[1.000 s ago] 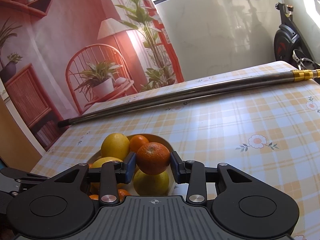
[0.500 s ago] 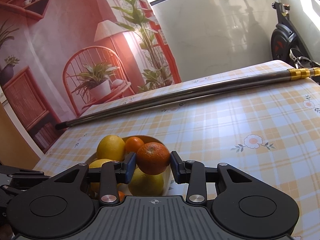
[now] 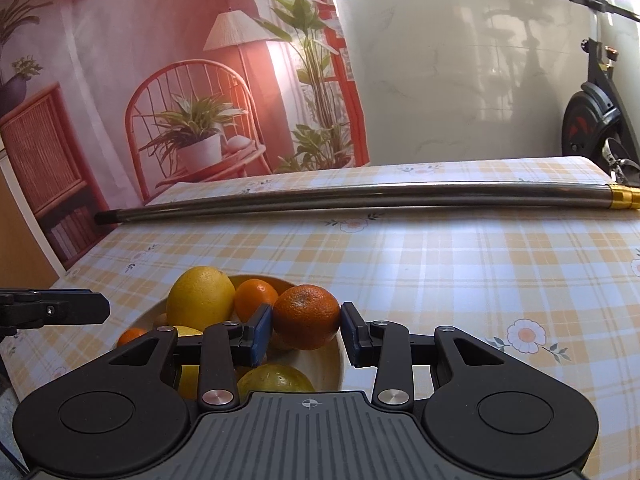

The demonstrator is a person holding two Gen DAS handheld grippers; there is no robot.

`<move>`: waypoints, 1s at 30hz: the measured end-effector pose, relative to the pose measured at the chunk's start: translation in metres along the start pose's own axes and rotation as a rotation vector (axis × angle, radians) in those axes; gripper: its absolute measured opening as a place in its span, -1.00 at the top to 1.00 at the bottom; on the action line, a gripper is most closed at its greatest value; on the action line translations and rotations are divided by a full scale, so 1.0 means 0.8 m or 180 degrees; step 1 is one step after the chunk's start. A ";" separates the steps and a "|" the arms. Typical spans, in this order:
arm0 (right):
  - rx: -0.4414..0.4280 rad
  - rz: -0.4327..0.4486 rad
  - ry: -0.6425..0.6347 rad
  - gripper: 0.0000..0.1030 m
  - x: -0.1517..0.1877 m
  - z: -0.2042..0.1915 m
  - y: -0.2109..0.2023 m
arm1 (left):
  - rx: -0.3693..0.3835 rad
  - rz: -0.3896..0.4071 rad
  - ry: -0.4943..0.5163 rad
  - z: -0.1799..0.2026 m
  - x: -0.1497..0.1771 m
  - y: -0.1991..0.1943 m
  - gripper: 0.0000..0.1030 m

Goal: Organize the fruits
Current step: 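Lower the tangerines into the plate and open both grippers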

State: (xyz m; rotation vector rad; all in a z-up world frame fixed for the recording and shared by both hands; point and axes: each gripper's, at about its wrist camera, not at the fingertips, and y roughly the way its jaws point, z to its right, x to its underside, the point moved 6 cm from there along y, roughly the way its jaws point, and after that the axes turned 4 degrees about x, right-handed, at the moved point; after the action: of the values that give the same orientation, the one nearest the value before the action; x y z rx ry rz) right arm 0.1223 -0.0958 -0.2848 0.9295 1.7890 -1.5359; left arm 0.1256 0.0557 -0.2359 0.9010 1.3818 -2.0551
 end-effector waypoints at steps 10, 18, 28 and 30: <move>0.0025 -0.0104 0.0059 0.34 0.018 0.003 -0.006 | 0.0017 -0.0008 -0.0074 -0.006 0.005 -0.002 0.19; -0.0188 -0.0158 0.0153 0.41 0.028 -0.003 -0.028 | 0.0020 -0.0021 -0.0086 -0.007 0.004 -0.002 0.19; -0.0215 -0.0173 -0.0096 0.41 0.030 -0.027 -0.036 | 0.0010 -0.0039 -0.0089 -0.007 0.005 -0.002 0.16; -0.0213 -0.0178 -0.0098 0.40 0.029 -0.028 -0.037 | 0.0011 -0.0044 -0.0086 -0.007 0.005 -0.001 0.16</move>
State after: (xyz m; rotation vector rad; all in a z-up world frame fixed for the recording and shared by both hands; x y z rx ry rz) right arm 0.0851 -0.0736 -0.2834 0.8259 1.8471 -1.5065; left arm 0.1236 0.0611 -0.2396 0.8641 1.3745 -2.0731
